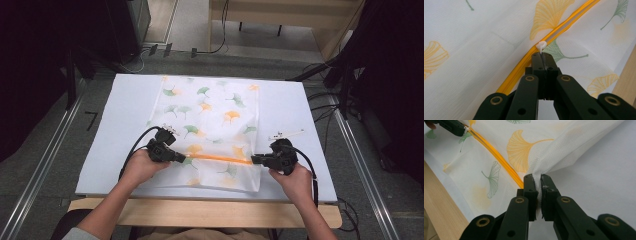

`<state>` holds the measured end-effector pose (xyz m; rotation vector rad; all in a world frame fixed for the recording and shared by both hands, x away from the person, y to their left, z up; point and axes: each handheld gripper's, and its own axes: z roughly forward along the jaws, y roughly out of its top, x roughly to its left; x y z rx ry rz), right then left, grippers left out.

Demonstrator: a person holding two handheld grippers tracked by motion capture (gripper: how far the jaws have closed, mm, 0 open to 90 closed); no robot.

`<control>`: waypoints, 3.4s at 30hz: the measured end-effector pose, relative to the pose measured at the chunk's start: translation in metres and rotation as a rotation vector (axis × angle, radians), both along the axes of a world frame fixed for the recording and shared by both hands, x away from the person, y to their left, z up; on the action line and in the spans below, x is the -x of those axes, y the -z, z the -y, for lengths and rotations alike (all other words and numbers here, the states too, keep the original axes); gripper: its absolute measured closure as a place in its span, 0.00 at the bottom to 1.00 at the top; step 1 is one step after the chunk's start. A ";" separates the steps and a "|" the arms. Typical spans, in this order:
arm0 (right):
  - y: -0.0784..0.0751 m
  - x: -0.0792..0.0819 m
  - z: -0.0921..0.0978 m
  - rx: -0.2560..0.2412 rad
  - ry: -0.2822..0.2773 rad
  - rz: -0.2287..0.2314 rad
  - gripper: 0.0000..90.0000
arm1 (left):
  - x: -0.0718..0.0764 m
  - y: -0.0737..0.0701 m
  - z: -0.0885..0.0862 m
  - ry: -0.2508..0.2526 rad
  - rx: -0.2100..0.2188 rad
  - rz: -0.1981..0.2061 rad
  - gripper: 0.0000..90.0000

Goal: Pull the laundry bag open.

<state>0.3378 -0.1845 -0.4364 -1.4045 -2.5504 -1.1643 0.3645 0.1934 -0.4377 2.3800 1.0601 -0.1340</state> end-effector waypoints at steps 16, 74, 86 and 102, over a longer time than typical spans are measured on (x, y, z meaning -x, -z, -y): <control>0.001 0.000 0.001 0.003 -0.003 -0.007 0.96 | 0.005 0.000 -0.016 -0.016 -0.008 0.009 1.00; 0.003 -0.003 0.004 0.010 -0.001 -0.020 0.96 | 0.006 -0.005 -0.080 -0.126 -0.012 -0.016 1.00; 0.004 -0.003 0.004 0.012 0.000 -0.025 0.95 | 0.010 -0.008 -0.098 -0.156 -0.001 -0.020 1.00; 0.006 -0.004 0.009 0.017 0.008 -0.033 0.95 | 0.015 -0.007 -0.112 -0.192 0.006 -0.028 1.00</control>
